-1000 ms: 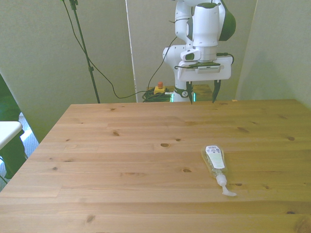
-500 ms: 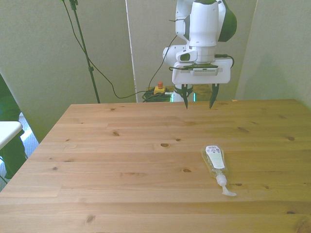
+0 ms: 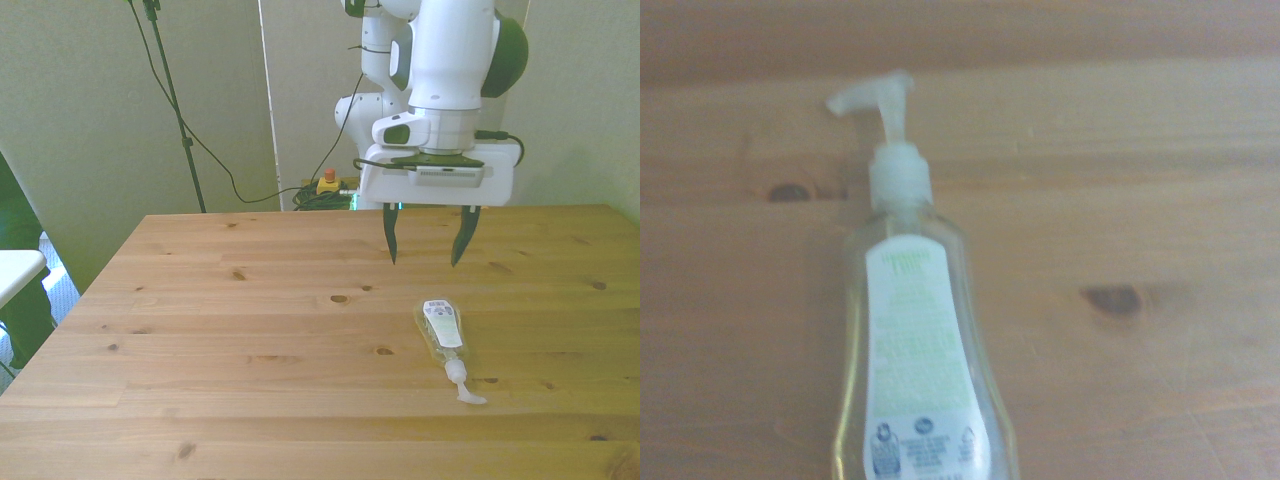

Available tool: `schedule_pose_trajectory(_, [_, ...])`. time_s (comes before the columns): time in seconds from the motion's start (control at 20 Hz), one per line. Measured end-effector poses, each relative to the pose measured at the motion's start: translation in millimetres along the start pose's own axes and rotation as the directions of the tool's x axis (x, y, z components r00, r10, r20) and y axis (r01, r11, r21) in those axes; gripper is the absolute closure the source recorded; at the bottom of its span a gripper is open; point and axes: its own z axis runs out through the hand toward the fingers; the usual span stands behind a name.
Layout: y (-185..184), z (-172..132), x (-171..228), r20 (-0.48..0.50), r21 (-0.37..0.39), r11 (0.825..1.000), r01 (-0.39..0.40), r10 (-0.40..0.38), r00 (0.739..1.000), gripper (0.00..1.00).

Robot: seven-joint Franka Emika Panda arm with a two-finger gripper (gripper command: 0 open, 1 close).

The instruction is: Stand the sanitizer

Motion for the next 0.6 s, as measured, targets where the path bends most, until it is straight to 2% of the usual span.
schedule_pose_trajectory(0.25, [-49,22,16,-0.005,-0.016,1.0,0.011,-0.011,1.0,0.0])
schedule_pose_trajectory(0.6, [-93,68,33,-0.015,-0.036,0.999,0.017,-0.017,1.0,0.0])
